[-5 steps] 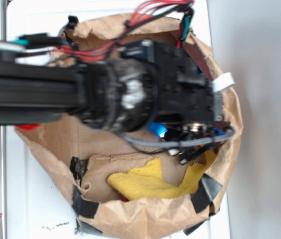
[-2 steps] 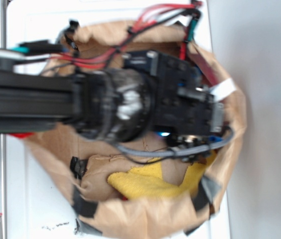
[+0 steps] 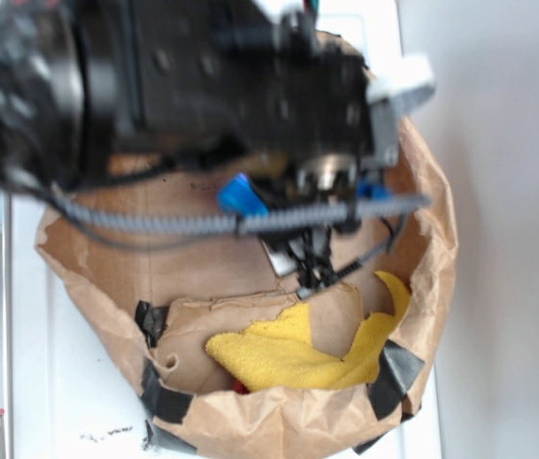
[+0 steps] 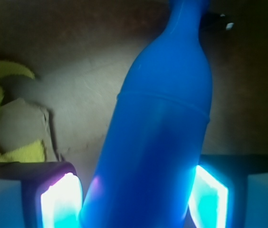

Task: Grab the blue bottle.

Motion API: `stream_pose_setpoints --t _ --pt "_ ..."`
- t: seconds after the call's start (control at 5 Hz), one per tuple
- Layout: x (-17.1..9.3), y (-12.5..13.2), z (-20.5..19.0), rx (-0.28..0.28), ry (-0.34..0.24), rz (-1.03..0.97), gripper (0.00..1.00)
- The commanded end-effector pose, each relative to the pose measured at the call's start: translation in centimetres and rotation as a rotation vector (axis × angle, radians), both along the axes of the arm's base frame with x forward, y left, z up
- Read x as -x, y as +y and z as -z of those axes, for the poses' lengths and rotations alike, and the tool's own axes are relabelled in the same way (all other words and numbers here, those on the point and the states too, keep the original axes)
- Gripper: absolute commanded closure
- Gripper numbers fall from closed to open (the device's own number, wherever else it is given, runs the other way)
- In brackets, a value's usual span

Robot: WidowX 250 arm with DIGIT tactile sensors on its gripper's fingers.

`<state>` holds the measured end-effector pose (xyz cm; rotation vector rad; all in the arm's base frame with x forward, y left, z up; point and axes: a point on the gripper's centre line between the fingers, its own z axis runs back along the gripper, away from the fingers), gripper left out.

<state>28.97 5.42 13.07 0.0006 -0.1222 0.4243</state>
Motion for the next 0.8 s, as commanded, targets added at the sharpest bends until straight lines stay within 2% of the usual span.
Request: stream_pose_setpoints --t 0.0,0.2,0.4,0.6 --pt "2.0 1.7 -7.4 -0.015 -0.090 0.084 1.00" --pt "3.6 1.3 -9.2 -0.015 -0.155 0.104 1.00" --pt "4.3 1.1 -9.9 0.052 -0.240 0.095 1.00" --pt "5.0 0.2 -9.7 0.003 -0.326 0.088 1.00"
